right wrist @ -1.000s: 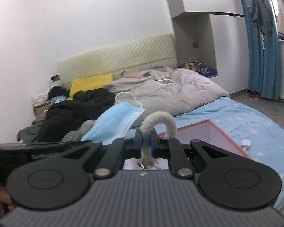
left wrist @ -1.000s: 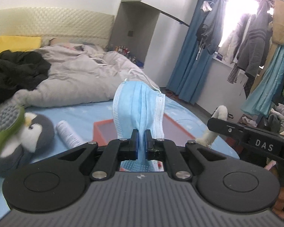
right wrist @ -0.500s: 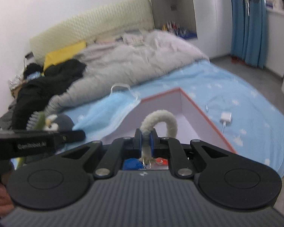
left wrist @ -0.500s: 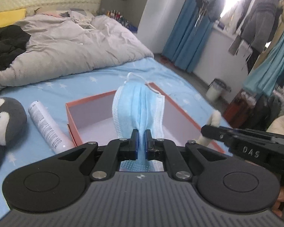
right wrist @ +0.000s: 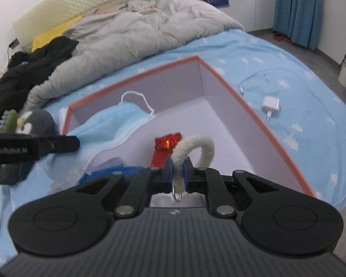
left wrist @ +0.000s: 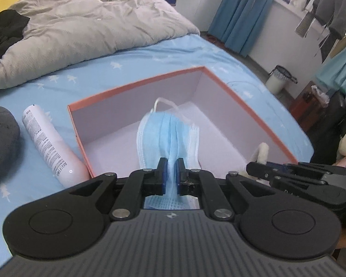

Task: Organize soft objects
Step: 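Carry mask in left tool while right tool carries loop over pink box, then open left tool into pink box while right tool releases loop inside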

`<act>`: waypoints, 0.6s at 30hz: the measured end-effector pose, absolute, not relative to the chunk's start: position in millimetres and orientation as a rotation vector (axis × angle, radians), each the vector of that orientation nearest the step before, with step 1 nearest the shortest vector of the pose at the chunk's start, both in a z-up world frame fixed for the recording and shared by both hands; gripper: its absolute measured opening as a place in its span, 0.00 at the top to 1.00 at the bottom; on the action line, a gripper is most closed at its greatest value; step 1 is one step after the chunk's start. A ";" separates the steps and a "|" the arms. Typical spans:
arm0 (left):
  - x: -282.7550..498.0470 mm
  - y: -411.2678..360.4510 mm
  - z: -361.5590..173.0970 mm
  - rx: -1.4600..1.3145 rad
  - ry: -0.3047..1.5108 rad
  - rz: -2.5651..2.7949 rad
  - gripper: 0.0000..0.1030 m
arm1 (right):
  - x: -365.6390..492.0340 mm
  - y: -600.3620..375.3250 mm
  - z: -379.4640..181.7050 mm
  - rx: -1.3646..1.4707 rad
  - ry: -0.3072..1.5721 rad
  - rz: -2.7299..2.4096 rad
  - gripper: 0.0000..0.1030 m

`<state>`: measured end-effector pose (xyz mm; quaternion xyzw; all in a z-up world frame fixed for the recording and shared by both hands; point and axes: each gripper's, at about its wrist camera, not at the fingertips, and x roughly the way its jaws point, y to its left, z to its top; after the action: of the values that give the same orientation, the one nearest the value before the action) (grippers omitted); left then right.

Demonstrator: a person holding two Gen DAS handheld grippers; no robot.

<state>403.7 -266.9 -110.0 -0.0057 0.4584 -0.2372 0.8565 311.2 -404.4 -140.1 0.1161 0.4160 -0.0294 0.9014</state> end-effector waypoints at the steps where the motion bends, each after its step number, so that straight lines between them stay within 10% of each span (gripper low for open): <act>1: 404.9 -268.3 -112.7 -0.010 0.971 -0.499 0.92 | 311.7 -404.5 -143.9 0.242 0.869 -0.063 0.87; 6: 403.8 -268.6 -119.0 0.010 0.977 -0.503 0.92 | 310.0 -408.0 -149.1 0.236 0.878 -0.077 0.87; 9: 403.3 -269.0 -117.6 0.004 0.993 -0.512 0.65 | 309.6 -410.5 -146.2 0.247 0.875 -0.097 0.79; 11: 399.9 -267.3 -111.4 0.015 0.964 -0.502 0.49 | 308.2 -411.6 -144.8 0.254 0.871 -0.109 0.54; 18: 374.1 -251.7 -68.1 0.043 0.832 -0.475 0.49 | 289.2 -412.3 -118.6 0.242 0.796 -0.125 0.51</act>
<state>374.1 -251.7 -68.1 0.0206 0.4002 -0.2283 0.8873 289.2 -412.3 -118.6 0.1176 0.3864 -0.0605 0.9128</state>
